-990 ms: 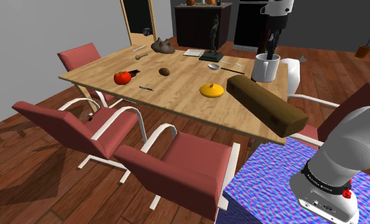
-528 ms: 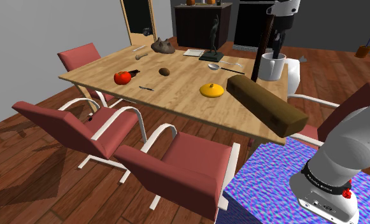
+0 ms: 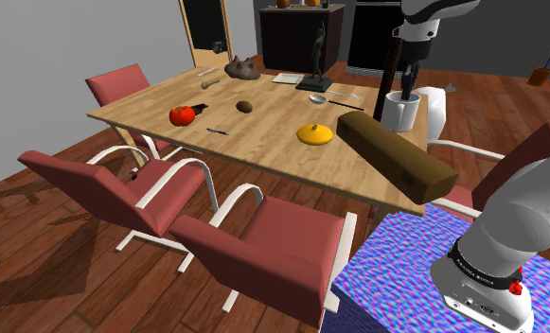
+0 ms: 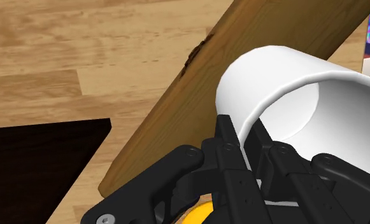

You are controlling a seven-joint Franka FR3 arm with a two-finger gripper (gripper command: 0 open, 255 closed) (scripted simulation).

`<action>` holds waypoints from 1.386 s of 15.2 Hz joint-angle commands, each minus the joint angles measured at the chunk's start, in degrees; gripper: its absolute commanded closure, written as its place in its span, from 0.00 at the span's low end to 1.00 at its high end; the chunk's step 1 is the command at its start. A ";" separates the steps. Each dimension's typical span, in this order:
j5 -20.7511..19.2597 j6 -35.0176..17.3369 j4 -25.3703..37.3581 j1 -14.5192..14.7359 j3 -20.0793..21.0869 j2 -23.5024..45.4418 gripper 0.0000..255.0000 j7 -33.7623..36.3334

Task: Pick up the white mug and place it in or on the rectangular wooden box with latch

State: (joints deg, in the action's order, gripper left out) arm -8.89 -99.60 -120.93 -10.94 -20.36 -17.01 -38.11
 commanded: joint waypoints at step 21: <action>-0.18 -7.78 -6.53 -0.23 -0.78 1.23 0.00 0.11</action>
State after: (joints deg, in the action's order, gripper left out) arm -9.06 -107.38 -127.46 -11.17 -21.13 -15.79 -38.00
